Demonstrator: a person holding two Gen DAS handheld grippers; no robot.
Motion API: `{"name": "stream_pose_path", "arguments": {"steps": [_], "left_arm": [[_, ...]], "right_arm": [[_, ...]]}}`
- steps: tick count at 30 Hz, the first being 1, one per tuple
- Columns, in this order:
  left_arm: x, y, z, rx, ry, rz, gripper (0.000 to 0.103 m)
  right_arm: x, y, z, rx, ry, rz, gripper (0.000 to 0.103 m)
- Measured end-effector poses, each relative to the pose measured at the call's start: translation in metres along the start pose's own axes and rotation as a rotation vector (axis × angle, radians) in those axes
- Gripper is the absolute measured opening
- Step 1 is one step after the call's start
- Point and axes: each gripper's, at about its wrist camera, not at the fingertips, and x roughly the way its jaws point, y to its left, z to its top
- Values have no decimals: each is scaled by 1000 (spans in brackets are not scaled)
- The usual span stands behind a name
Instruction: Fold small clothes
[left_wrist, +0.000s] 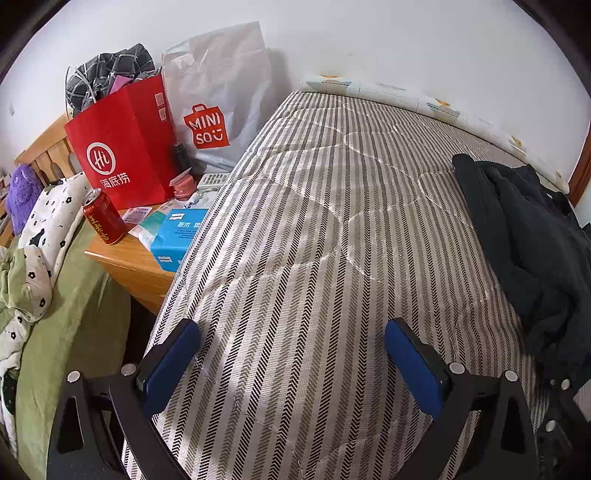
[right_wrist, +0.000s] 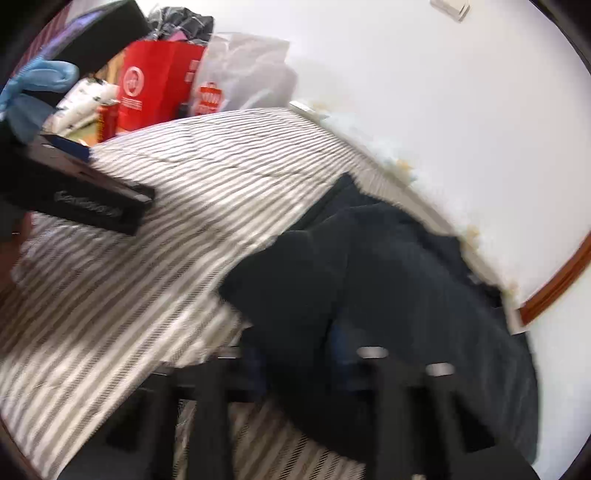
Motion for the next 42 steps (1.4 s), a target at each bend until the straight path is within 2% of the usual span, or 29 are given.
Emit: {"name": "stream_pose_path", "arguments": {"steps": [2,4,7,10,13,16,21,23,26,30,32,34,36,39,41,42], "left_arm": [[0,0,0,0,-1,0,102],[-1,-1,0,-3,-5,-5,101],[-4,-10,0,-1,-13,-34,100],[-11,-33,0,30,-22,-73,100],[-25,-56,3,52,-55,-143,100],[-43,-84,4,92,-102,-256,100],[-62,-130,0,135,-142,-365,100],[-65,-154,-4,176,-150,-407,100],[-66,-180,-12,228,-157,-428,100],[-66,-226,-27,306,-127,-515,100],[-67,-246,-33,348,-125,-549,100],[-68,-263,-39,378,-118,-579,100],[-70,-285,-49,416,-100,-621,100],[-72,-314,-63,490,-87,-660,100],[-74,-326,-71,529,-87,-670,100],[-75,-334,-75,552,-86,-672,100]], "right_arm": [[-4,-18,1,63,-18,75,18],[-10,-48,1,164,-40,185,17],[-22,-85,1,279,-91,262,17],[-33,-123,-1,378,-143,268,17],[-42,-163,-9,455,-179,253,16],[-46,-210,-25,534,-208,271,16],[-51,-285,-68,710,-234,243,16],[-58,-311,-91,761,-260,191,16],[-65,-348,-136,863,-284,117,15],[-54,-384,-199,977,-202,-3,15],[-40,-396,-233,1058,-130,3,15],[-31,-402,-257,1118,-105,67,17],[-29,-401,-262,1113,-99,85,19],[-33,-400,-255,1062,-99,48,32],[-38,-402,-251,1010,-93,-63,53],[-38,-402,-252,991,-84,-74,56]]}}
